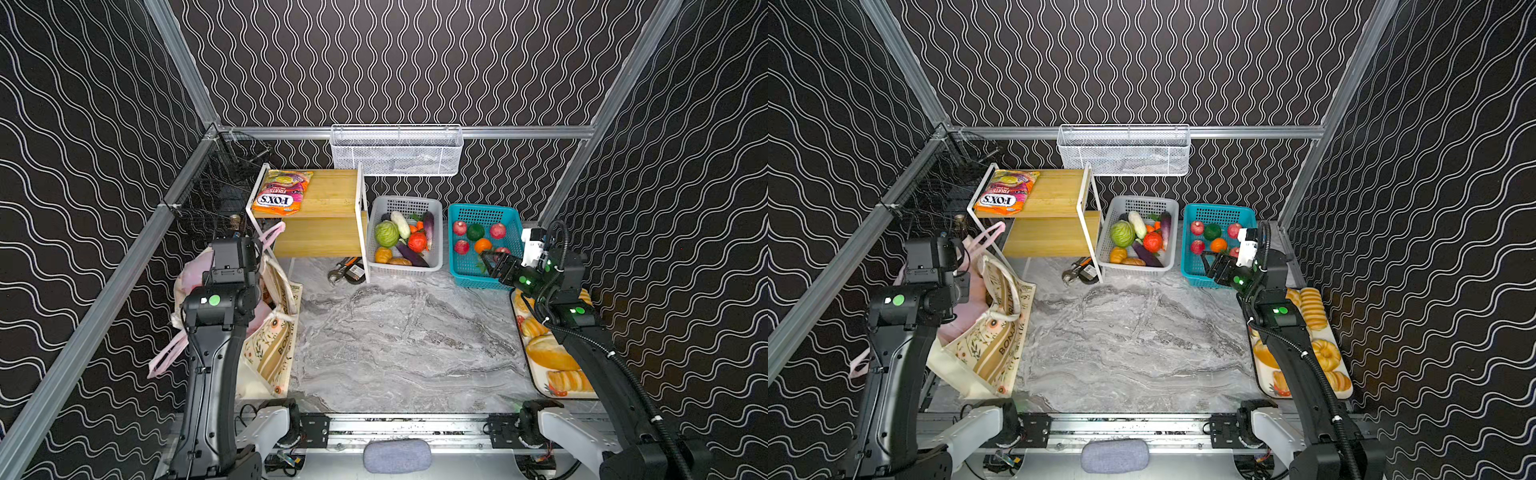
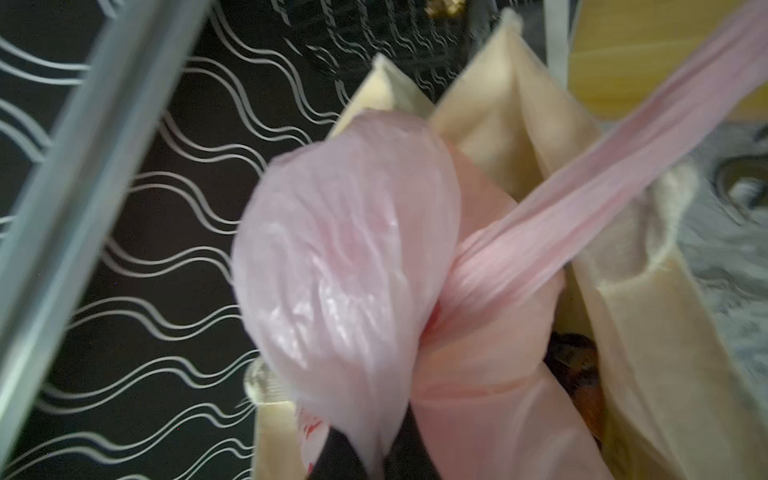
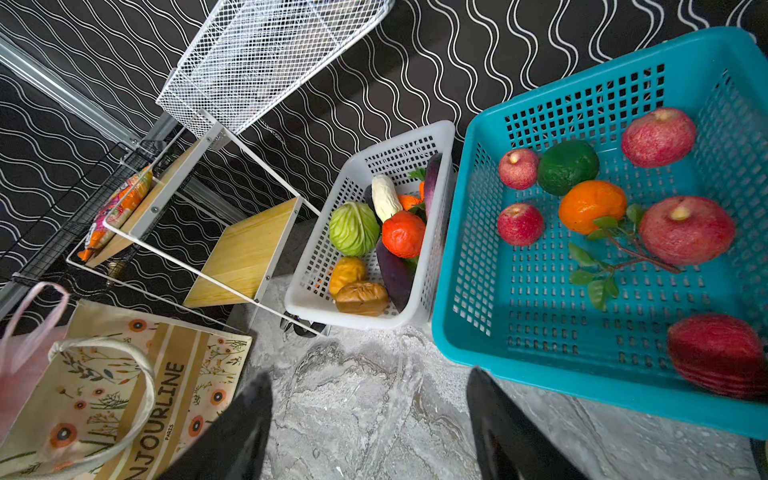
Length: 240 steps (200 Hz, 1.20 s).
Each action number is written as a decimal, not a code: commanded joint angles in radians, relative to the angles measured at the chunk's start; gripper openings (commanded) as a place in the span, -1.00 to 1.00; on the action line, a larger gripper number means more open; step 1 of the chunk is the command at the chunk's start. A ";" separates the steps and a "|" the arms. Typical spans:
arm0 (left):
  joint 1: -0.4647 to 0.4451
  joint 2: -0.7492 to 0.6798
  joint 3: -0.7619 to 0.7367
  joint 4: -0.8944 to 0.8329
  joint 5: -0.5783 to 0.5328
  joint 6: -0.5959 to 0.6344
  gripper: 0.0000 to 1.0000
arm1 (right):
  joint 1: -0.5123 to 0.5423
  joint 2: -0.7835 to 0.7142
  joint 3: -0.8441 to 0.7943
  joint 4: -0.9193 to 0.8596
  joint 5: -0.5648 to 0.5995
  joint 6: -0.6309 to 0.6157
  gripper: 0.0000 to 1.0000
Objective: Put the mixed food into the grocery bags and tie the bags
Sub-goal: 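Lower the pink bag into the tote bag and open the left gripper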
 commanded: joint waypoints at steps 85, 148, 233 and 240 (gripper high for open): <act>0.329 0.131 -0.123 0.042 0.786 -0.230 -1.00 | 0.000 -0.003 0.002 0.010 0.013 -0.047 0.50; 0.350 0.258 -0.191 0.030 0.720 -0.269 -0.70 | 0.001 -0.014 -0.023 0.018 0.020 -0.039 0.50; 0.346 0.238 0.031 0.063 0.614 -0.295 -0.23 | 0.001 0.018 -0.016 0.037 -0.004 0.006 0.50; 0.346 0.256 0.013 0.083 0.625 -0.296 -0.26 | 0.001 0.020 -0.014 0.035 -0.007 0.008 0.51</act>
